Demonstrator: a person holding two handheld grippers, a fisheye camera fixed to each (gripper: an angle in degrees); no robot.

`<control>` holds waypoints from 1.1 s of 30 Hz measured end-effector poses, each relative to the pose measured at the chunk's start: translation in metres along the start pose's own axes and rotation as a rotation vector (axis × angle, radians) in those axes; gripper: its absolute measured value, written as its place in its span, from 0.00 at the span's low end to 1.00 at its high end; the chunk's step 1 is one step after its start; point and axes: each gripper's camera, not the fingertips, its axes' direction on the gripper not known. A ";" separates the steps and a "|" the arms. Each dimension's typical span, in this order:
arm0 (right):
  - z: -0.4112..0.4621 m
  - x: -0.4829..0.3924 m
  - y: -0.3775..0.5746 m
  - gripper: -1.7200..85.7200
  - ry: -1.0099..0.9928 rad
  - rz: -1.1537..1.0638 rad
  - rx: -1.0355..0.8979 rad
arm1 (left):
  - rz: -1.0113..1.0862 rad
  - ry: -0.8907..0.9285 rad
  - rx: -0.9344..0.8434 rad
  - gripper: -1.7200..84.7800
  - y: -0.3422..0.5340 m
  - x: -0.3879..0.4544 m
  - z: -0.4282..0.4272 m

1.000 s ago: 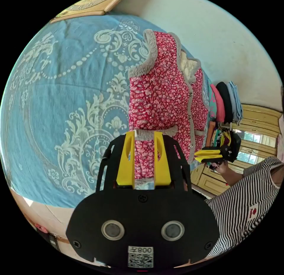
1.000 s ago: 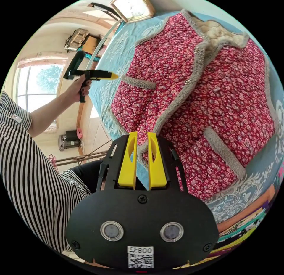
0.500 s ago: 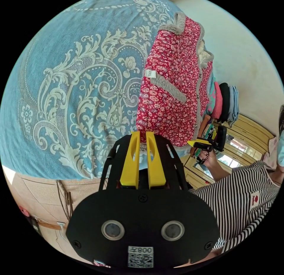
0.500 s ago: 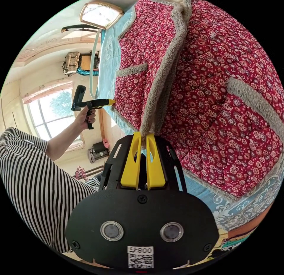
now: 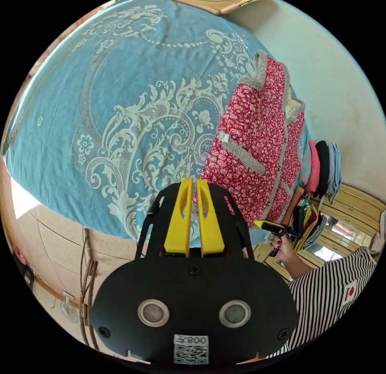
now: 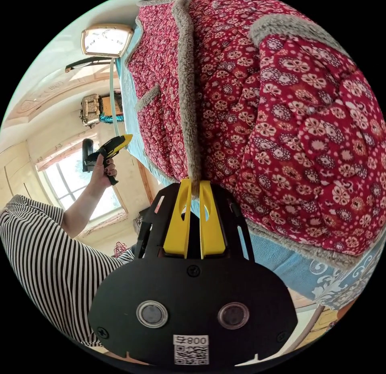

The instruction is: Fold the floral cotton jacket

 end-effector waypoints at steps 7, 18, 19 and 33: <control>-0.065 -0.023 0.003 0.02 0.116 -0.050 0.114 | 0.351 0.178 0.060 0.05 -0.073 0.099 0.001; -0.162 -0.094 -0.172 0.02 0.581 -0.312 0.417 | 0.592 0.155 -0.035 0.12 -0.194 0.259 0.071; -0.167 -0.098 -0.182 0.02 0.602 -0.313 0.440 | 0.609 0.096 -0.068 0.11 -0.199 0.270 0.083; -0.184 -0.094 -0.250 0.02 0.622 -0.335 0.351 | 0.705 0.204 0.009 0.03 -0.199 0.310 0.056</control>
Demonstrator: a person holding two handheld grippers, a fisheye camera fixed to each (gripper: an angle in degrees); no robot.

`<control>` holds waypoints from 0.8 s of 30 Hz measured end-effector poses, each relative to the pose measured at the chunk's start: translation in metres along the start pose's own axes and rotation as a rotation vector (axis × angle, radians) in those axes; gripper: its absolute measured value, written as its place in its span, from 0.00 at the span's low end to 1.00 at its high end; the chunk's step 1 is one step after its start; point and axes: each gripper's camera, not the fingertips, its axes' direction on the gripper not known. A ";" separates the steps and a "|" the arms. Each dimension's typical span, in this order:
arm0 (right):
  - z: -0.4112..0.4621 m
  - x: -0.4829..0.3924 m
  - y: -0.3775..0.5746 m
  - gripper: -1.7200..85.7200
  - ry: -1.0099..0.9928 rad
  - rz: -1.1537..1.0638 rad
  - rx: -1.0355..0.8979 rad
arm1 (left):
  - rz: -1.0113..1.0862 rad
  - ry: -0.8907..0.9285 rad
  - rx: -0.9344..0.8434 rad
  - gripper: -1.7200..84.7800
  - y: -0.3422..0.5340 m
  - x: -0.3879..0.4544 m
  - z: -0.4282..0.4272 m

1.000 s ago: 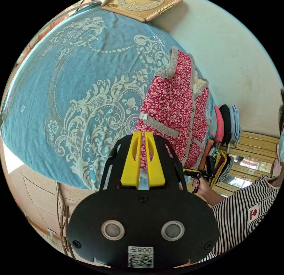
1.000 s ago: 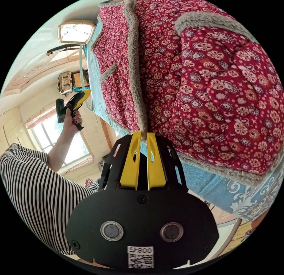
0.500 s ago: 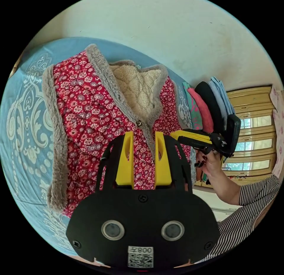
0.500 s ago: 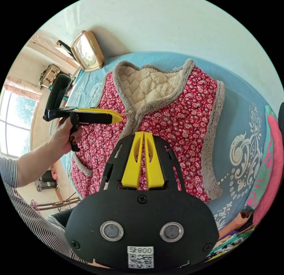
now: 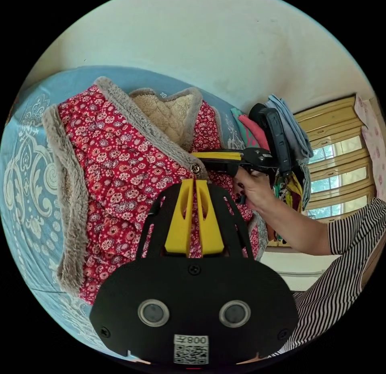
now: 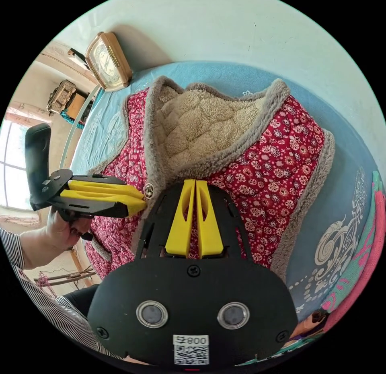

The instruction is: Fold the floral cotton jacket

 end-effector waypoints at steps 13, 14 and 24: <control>-0.072 0.030 -0.002 0.02 -0.177 -0.030 0.178 | 0.057 -0.027 0.070 0.04 -0.035 0.014 -0.020; -0.068 0.030 -0.005 0.02 -0.166 -0.038 0.158 | 0.060 -0.037 0.079 0.04 -0.038 0.014 -0.023; -0.109 0.090 -0.038 0.02 -0.084 0.072 0.251 | 0.035 -0.176 0.123 0.02 -0.076 -0.001 -0.065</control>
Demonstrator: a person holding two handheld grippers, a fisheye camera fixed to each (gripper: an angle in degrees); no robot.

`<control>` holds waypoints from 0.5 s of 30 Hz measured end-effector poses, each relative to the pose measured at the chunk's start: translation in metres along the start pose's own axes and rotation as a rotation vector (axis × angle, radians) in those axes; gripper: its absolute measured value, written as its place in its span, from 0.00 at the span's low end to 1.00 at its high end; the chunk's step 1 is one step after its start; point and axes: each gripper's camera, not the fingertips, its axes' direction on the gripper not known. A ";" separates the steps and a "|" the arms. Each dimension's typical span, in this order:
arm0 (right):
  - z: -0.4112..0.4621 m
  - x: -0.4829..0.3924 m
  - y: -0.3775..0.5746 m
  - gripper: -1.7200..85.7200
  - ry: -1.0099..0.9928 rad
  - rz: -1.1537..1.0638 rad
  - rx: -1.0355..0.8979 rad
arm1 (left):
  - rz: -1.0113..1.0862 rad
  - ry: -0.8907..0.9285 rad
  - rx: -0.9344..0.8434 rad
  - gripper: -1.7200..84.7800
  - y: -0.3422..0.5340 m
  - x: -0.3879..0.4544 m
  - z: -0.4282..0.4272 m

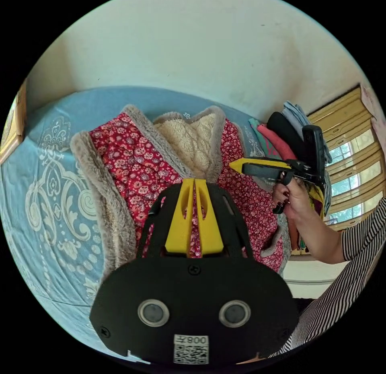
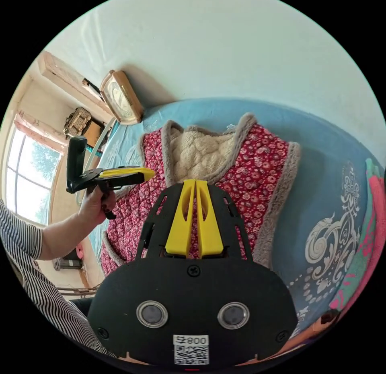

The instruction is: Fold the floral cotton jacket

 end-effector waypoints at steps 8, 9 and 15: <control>0.030 0.082 -0.070 0.02 0.084 0.171 -0.071 | -0.125 -0.185 -0.030 0.02 -0.047 -0.052 -0.003; 0.034 0.083 -0.070 0.02 0.080 0.161 -0.016 | -0.104 -0.182 -0.030 0.02 -0.049 -0.054 0.003; 0.022 0.073 -0.091 0.02 0.163 0.118 -0.045 | -0.072 -0.246 -0.023 0.02 -0.062 -0.042 -0.009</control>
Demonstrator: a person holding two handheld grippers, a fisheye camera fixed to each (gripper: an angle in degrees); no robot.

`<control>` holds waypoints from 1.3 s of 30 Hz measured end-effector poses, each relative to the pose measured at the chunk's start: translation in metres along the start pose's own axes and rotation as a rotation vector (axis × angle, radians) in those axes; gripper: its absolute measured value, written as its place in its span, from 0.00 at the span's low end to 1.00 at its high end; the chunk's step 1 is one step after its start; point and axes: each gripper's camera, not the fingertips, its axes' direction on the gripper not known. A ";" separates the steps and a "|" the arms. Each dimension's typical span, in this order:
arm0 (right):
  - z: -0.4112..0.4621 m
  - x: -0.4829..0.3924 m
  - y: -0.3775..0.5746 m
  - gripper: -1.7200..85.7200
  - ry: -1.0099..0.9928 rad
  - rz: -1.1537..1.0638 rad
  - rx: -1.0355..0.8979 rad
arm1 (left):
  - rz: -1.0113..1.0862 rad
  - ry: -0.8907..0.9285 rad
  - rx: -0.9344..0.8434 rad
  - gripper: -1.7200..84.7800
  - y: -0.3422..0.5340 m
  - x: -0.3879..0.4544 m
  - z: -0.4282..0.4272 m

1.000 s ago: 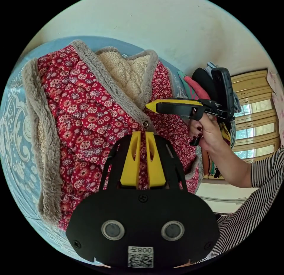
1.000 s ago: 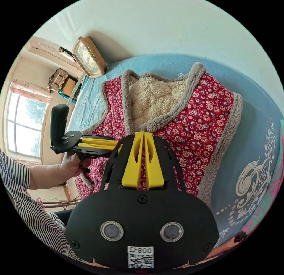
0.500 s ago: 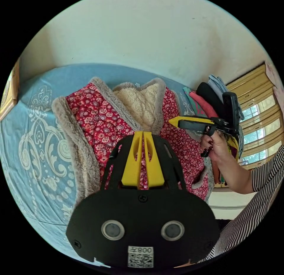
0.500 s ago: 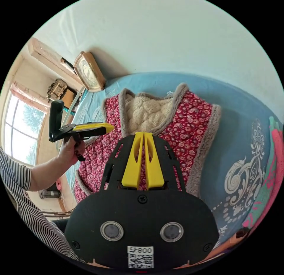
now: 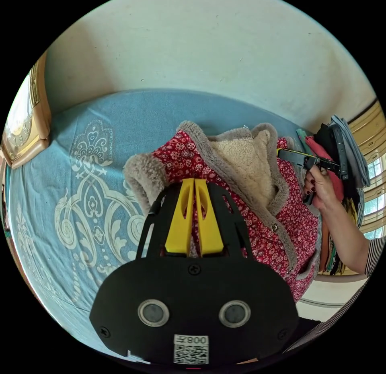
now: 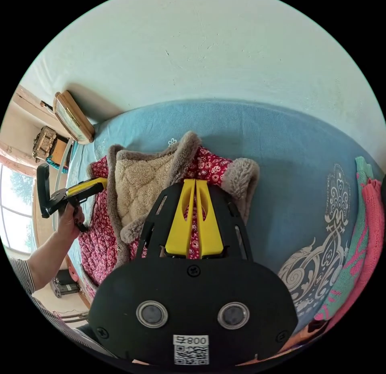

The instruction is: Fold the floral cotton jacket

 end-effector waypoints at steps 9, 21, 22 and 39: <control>-0.004 0.006 -0.023 0.02 -0.016 0.018 0.031 | -0.019 0.045 0.020 0.03 -0.024 -0.019 -0.011; -0.088 -0.009 -0.060 0.12 0.037 -0.257 0.109 | 0.081 0.149 0.071 0.15 -0.059 -0.042 -0.076; -0.082 -0.010 -0.073 0.13 0.039 -0.302 0.034 | 0.102 0.153 0.006 0.16 -0.069 -0.045 -0.071; -0.041 -0.056 -0.099 0.09 0.195 -0.456 -0.322 | 0.257 0.008 -0.286 0.09 -0.095 -0.009 -0.060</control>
